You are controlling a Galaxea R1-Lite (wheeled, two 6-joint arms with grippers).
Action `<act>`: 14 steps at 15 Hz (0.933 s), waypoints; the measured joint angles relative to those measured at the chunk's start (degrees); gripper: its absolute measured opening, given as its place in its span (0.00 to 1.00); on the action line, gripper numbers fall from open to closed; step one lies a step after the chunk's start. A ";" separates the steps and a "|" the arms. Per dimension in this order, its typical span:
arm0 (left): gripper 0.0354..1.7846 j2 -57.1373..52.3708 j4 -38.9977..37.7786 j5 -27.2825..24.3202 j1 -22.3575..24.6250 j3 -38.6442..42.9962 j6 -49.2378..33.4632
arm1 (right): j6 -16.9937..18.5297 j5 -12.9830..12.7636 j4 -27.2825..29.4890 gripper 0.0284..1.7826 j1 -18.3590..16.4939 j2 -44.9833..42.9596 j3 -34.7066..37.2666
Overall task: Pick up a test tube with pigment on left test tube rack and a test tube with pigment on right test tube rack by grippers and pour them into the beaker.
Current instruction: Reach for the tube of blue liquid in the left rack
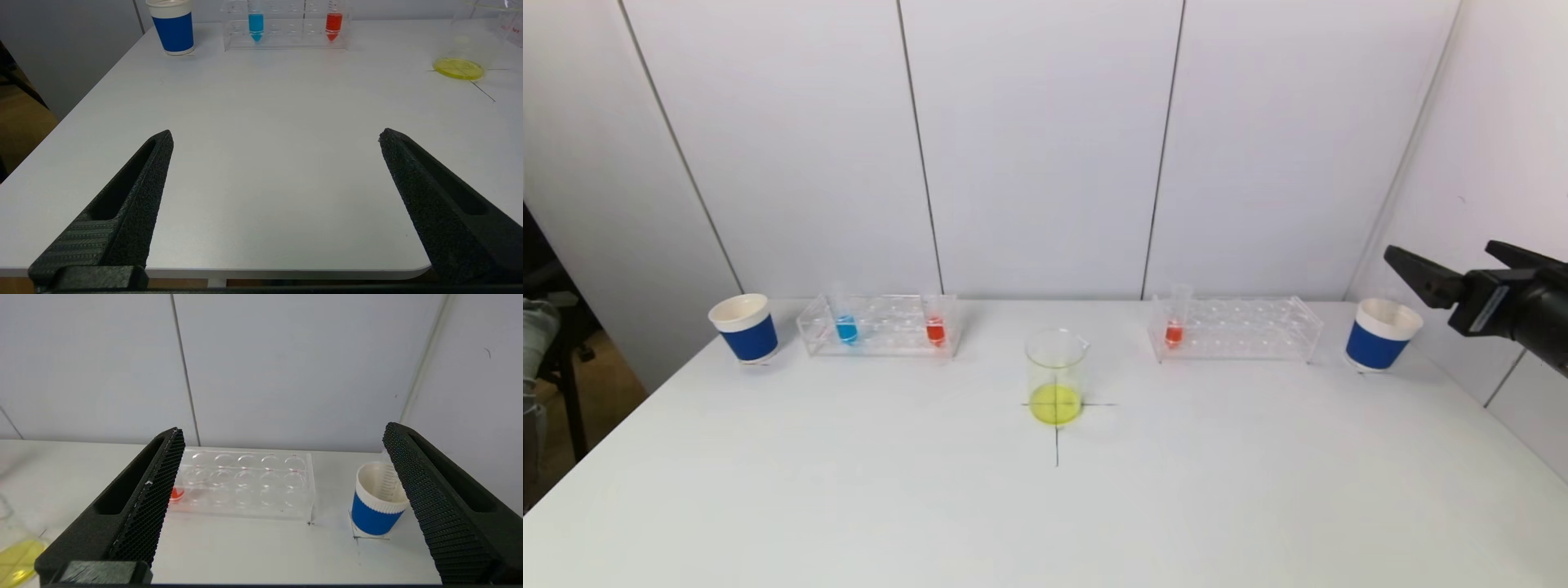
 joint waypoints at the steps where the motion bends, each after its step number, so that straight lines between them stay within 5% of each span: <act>1: 0.99 0.00 0.00 -0.02 0.00 0.00 0.00 | 0.44 0.44 0.06 0.99 0.02 -2.77 2.56; 8: 0.99 0.00 0.00 -0.02 0.02 0.00 0.00 | 1.13 1.27 2.34 0.99 0.10 -25.76 19.29; 11: 0.99 0.00 0.00 -0.02 0.00 0.00 0.00 | 1.10 1.38 11.74 0.99 0.05 -38.16 21.19; 14: 0.99 0.00 0.00 -0.02 0.00 0.00 0.00 | 1.02 1.62 27.84 0.99 0.10 -53.46 20.09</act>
